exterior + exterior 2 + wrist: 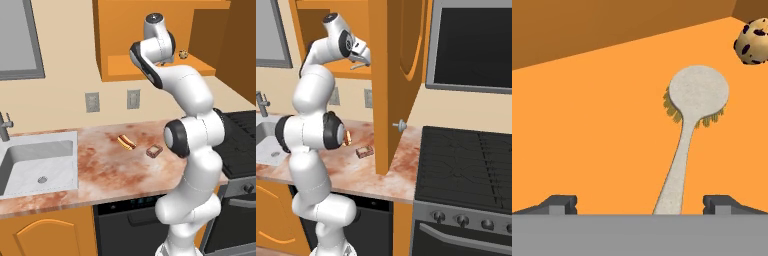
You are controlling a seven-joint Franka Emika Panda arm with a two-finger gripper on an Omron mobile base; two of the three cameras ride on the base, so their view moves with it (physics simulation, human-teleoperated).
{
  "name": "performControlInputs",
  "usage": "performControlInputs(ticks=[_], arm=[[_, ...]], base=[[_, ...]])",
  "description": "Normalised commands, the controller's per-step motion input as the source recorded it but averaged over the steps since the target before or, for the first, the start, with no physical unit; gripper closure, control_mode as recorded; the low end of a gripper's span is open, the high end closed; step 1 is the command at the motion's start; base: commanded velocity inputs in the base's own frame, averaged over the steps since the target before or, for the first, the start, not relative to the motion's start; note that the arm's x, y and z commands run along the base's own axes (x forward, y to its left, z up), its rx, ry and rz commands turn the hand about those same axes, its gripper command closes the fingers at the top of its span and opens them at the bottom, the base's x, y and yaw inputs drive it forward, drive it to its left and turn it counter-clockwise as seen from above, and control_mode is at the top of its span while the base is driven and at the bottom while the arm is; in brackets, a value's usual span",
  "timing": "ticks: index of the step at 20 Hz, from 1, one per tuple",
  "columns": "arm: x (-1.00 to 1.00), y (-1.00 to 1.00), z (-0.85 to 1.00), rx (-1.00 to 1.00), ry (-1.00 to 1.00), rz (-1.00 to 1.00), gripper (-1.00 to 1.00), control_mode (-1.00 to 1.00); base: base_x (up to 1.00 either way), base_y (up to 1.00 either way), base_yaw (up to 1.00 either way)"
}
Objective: Pick the bar soap and dish brush from the cabinet and place them on the counter.
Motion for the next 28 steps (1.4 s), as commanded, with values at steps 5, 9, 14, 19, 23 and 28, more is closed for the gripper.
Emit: performControlInputs(ticks=[5, 9, 14, 19, 23, 28], arm=[[0.19, -0.07, -0.06, 0.0, 0.0, 0.0, -1.0, -1.0], [0.06, -0.08, -0.08, 0.0, 0.02, 0.0, -1.0, -1.0], [0.05, -0.08, -0.12, 0.0, 0.04, 0.0, -1.0, -1.0], [0.03, -0.06, -0.13, 0.0, 0.04, 0.0, -1.0, -1.0], [0.06, -0.05, -0.1, 0.01, 0.0, 0.0, -1.0, -1.0], [0.02, 0.01, -0.15, 0.02, 0.0, 0.0, 1.0, -1.0]], base=[[0.0, 0.0, 0.0], [0.0, 0.0, 0.0], [0.0, 0.0, 0.0], [0.0, 0.0, 0.0], [0.0, 0.0, 0.0], [0.0, 0.0, 0.0]])
